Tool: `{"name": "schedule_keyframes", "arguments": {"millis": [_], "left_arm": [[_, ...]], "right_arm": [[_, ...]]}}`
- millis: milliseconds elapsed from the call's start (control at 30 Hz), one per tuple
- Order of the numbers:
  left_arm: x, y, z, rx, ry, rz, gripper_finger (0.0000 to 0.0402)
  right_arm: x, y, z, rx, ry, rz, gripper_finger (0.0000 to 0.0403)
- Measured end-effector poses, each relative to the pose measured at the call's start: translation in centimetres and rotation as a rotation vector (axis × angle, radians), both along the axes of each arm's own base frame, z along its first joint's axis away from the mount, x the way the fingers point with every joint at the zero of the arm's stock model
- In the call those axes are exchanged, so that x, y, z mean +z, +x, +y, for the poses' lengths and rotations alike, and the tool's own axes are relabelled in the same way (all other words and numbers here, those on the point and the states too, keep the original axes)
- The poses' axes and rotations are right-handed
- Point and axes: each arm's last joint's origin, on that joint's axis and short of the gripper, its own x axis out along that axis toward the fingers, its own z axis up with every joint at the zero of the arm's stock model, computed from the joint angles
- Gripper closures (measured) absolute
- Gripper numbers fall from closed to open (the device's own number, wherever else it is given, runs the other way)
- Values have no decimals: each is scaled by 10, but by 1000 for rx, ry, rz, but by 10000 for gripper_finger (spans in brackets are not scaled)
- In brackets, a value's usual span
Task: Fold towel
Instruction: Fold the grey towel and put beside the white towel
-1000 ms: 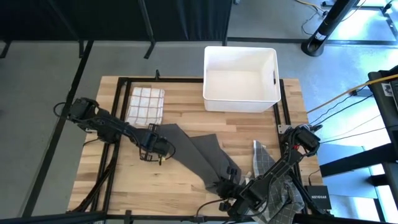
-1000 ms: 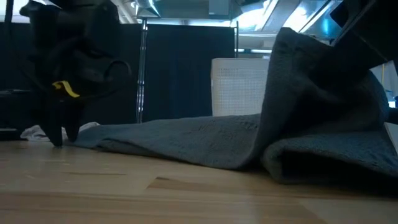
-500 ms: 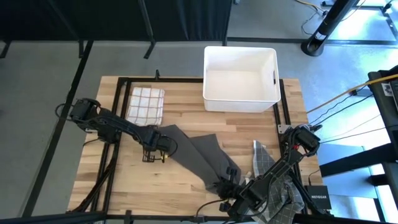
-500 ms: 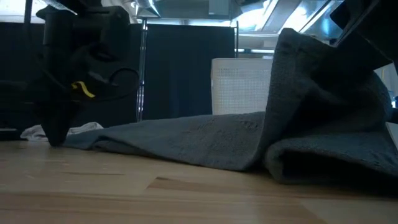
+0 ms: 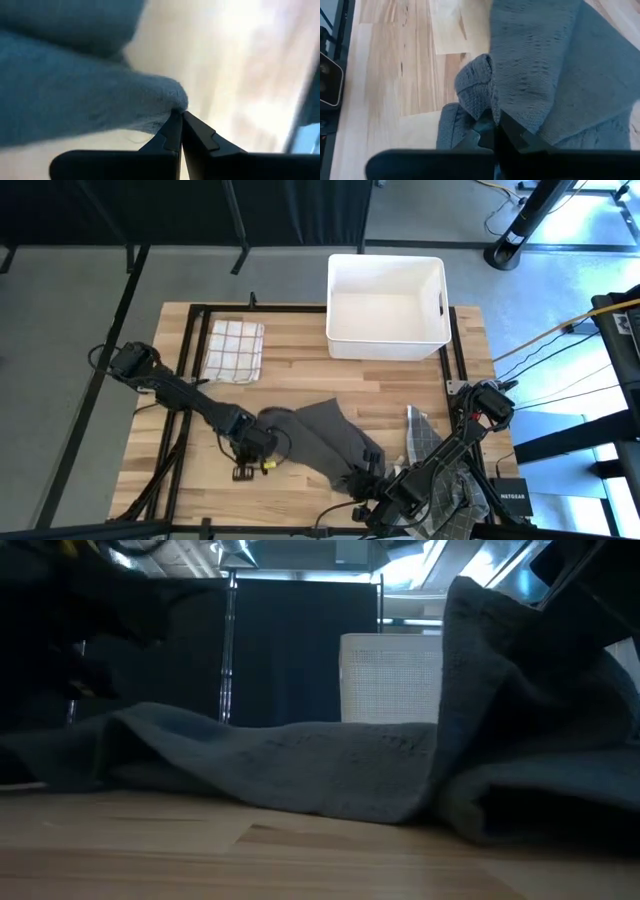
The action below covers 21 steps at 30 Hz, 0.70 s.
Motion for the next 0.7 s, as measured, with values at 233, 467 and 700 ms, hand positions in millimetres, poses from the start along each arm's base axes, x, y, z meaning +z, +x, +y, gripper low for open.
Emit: {"name": "schedule_keyframes", "arguments": {"millis": [233,467,700], "left_arm": [[-8,-4,-34,-26,34,-108,400],[-26,-5,-40,19,183,-106,378],[-17,-9,-35,44,137,-48,312]], "right_arm": [[0,1,1,1,10,-6,400],[1,1,1,2,17,-13,399],[1,1,1,6,17,-9,399]]}}
